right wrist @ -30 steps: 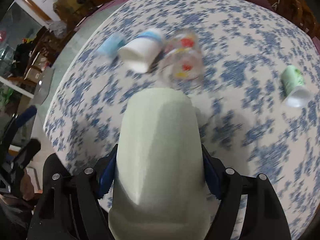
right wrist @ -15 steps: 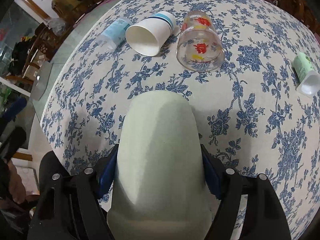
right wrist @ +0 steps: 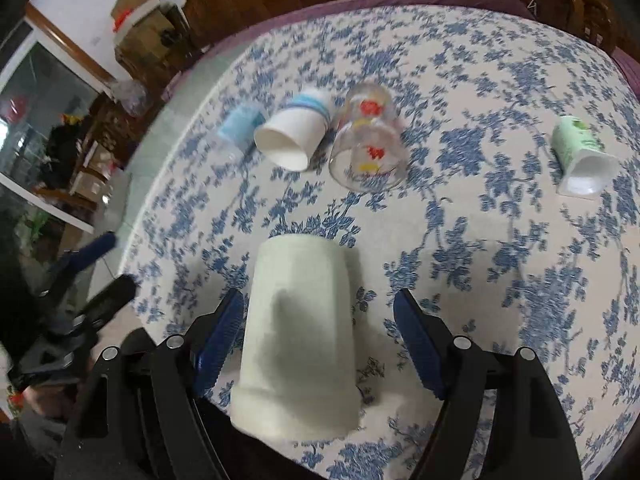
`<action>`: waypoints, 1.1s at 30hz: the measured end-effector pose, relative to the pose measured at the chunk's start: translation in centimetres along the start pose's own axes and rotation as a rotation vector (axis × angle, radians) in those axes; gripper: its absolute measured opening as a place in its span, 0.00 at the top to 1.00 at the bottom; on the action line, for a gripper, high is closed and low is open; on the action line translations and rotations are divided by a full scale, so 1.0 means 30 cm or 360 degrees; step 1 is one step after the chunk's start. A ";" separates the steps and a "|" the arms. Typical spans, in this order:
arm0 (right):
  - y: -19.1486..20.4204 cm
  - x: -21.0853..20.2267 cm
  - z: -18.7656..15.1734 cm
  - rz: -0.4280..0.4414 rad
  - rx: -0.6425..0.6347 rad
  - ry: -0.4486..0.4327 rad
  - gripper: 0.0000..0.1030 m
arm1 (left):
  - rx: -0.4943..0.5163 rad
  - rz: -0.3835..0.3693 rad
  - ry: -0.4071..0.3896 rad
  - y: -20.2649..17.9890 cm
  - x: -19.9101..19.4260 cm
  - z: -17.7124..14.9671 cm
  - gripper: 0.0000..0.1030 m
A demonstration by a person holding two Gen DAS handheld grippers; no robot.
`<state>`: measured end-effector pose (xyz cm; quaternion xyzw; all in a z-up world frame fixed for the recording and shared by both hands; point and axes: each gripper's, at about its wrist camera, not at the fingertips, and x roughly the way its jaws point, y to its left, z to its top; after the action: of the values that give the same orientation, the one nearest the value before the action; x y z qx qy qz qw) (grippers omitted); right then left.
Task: Flip cup upside down
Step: 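Lift the cream cup with the right gripper and swing it toward the left gripper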
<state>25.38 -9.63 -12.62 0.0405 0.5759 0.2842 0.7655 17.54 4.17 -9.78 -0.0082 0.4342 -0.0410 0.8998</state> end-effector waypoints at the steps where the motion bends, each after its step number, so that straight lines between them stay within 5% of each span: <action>1: -0.011 -0.021 -0.004 0.0010 0.0007 -0.0012 0.23 | 0.0001 -0.0001 0.0008 -0.010 0.011 0.007 0.09; 15: -0.100 -0.275 -0.143 -0.0362 -0.0201 -0.0408 0.09 | -0.0124 -0.0168 0.0310 -0.153 0.237 0.071 0.09; 33: -0.207 -0.215 -0.235 -0.0291 -0.0049 -0.0399 0.09 | -0.0486 -0.0311 0.0718 -0.208 0.436 0.031 0.09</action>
<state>20.28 -19.78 -11.85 0.0114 0.4726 0.2146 0.8547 25.96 -3.11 -19.09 -0.1761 0.6216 -0.0626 0.7607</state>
